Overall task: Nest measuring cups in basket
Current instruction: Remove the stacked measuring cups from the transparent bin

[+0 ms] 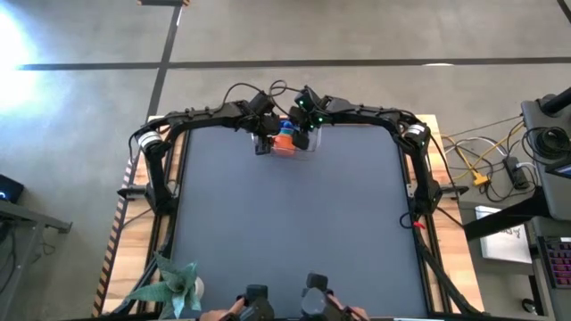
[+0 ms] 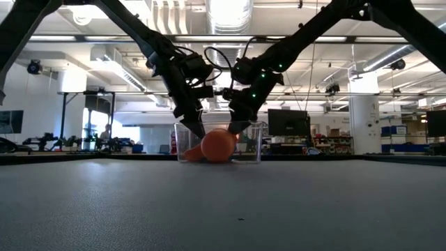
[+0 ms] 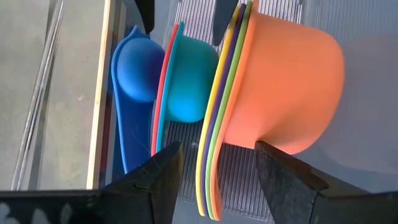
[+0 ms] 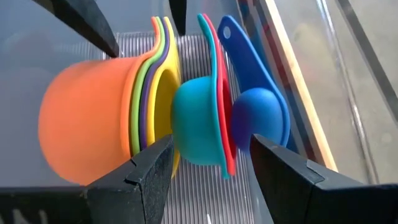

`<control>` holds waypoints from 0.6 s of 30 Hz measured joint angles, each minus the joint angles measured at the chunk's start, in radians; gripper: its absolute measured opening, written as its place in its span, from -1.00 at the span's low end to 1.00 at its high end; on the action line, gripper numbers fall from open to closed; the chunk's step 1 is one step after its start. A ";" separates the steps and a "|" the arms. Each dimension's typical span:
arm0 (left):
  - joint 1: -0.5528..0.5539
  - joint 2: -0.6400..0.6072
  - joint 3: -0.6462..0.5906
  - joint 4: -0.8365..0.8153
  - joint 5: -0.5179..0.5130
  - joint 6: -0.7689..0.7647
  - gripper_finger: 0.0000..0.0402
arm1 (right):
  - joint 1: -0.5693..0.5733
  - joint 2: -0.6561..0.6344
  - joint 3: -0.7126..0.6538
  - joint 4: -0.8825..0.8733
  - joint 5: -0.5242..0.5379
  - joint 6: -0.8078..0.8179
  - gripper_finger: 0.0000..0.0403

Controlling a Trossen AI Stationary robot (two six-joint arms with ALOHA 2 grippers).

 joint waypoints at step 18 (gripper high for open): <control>0.001 0.003 -0.002 0.074 -0.023 0.004 0.18 | 0.000 0.004 0.000 -0.033 0.000 -0.012 0.01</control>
